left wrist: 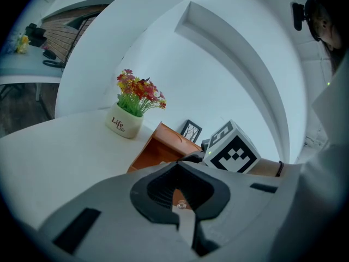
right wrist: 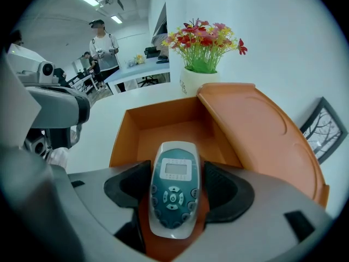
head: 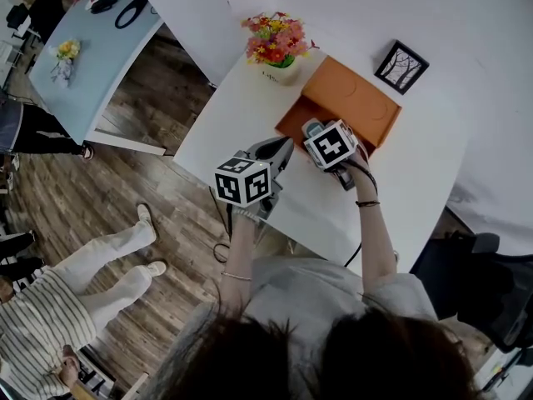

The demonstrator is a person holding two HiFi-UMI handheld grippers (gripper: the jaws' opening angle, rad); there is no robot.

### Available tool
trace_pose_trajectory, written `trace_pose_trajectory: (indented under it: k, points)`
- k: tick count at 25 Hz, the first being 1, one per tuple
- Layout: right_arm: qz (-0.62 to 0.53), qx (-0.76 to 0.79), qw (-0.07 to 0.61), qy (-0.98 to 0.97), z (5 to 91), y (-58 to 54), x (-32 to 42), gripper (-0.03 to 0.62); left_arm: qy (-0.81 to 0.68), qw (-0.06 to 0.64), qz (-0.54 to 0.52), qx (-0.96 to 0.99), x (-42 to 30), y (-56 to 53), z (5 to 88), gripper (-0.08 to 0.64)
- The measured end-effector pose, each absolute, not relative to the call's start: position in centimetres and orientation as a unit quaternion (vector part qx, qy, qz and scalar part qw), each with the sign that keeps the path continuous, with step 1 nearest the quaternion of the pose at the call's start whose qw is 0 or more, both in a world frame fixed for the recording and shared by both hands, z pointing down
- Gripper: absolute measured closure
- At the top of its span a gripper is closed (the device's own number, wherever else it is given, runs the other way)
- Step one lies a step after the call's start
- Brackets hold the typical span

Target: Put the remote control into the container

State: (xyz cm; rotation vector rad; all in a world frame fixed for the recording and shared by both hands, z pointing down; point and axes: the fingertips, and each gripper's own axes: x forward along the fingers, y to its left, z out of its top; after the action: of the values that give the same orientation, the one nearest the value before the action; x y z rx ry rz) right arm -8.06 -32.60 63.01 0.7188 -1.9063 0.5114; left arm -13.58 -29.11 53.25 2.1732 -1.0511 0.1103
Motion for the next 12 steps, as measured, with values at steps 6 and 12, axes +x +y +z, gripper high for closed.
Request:
trace_pose_trajectory:
  k: [6, 12]
  points:
    - [0.176, 0.306, 0.47, -0.809, 61.6, -33.7, -8.6, 0.301, -0.404, 0.353, 0.044, 0.843, -13.3, -29.0, 53.1, 0.557]
    - [0.17, 0.312, 0.456, -0.816, 60.6, -33.5, -8.1, 0.298, -0.397, 0.351, 0.045, 0.847, -12.5, -28.8, 52.8, 0.557]
